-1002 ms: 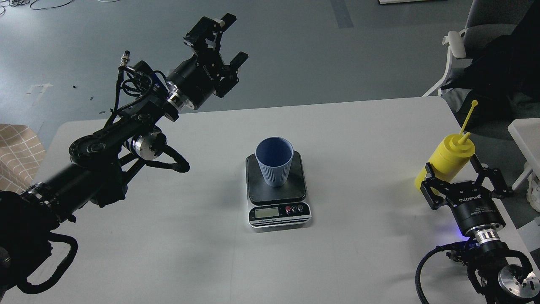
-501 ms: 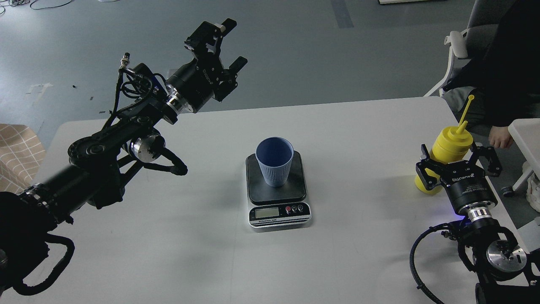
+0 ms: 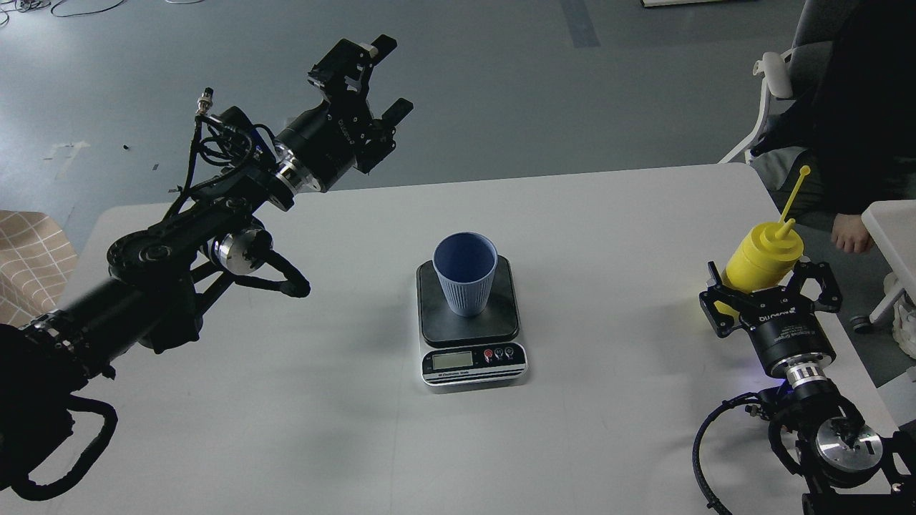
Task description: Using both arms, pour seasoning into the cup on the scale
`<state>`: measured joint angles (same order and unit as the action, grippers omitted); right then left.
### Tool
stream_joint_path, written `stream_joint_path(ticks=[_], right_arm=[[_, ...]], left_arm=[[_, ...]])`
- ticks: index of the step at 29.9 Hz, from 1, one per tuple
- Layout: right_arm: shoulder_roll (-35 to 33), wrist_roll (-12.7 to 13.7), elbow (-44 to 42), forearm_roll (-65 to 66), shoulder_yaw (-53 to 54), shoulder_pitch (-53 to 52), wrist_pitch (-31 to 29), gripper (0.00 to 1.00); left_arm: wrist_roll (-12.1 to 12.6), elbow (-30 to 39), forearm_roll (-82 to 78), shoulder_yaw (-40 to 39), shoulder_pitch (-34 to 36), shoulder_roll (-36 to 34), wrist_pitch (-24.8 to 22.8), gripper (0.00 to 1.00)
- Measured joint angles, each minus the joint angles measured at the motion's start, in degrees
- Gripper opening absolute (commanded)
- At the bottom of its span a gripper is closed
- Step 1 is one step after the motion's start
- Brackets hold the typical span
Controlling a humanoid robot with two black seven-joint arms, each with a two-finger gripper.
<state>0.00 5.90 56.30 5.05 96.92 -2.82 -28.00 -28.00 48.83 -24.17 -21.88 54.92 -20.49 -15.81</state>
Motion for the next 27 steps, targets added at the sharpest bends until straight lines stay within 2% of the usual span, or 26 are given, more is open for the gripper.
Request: stream_joint_path(ticks=[3, 4, 5, 6, 8, 9, 12, 15, 22, 27], right_arm=[[0.0, -1.1, 0.0, 0.0, -0.1, 0.1, 0.0, 0.87], [0.0, -1.9, 0.2, 0.1, -0.1, 0.2, 0.0, 0.76], [0.0, -2.6, 0.4, 0.1, -0.2, 0.4, 0.0, 0.47], [0.0, -3.4, 0.6, 0.2, -0.2, 0.6, 0.0, 0.42], [0.0, -5.5, 1.1, 1.2, -0.8, 1.0, 0.0, 0.22], [0.0, -6.9, 1.2, 2.3, -1.3, 1.2, 0.0, 0.00], [0.0, -10.1, 1.4, 6.8, -2.3, 1.8, 0.0, 0.00], [0.0, -11.3, 1.4, 9.9, -2.9, 1.9, 0.0, 0.00], [0.0, -11.7, 4.7, 14.3, -5.3, 2.5, 0.0, 0.00], [0.0, -11.5, 11.8, 23.3, -6.4, 2.5, 5.6, 0.00]], left_arm=[[0.0, 0.0, 0.0, 0.0, 0.0, -0.2, 0.0, 0.98], [0.0, 0.1, -0.1, 0.0, 0.0, -0.3, 0.0, 0.98], [0.0, 0.1, -0.1, 0.1, 0.0, -0.3, 0.0, 0.98], [0.0, 0.1, -0.1, 0.1, 0.0, -0.3, 0.0, 0.98], [0.0, 0.3, -0.1, 0.1, 0.0, -0.4, 0.0, 0.98], [0.0, 0.5, -0.3, 0.2, 0.0, -0.5, 0.0, 0.98], [0.0, 0.8, -0.7, 0.7, 0.0, -0.9, 0.0, 0.98], [0.0, 1.4, -0.8, 0.8, 0.0, -1.4, 0.0, 0.98], [0.0, 1.9, -0.8, 0.8, -0.2, -2.4, 0.0, 0.98], [0.0, 1.9, -0.8, 0.2, -0.2, -3.6, 0.0, 0.98]])
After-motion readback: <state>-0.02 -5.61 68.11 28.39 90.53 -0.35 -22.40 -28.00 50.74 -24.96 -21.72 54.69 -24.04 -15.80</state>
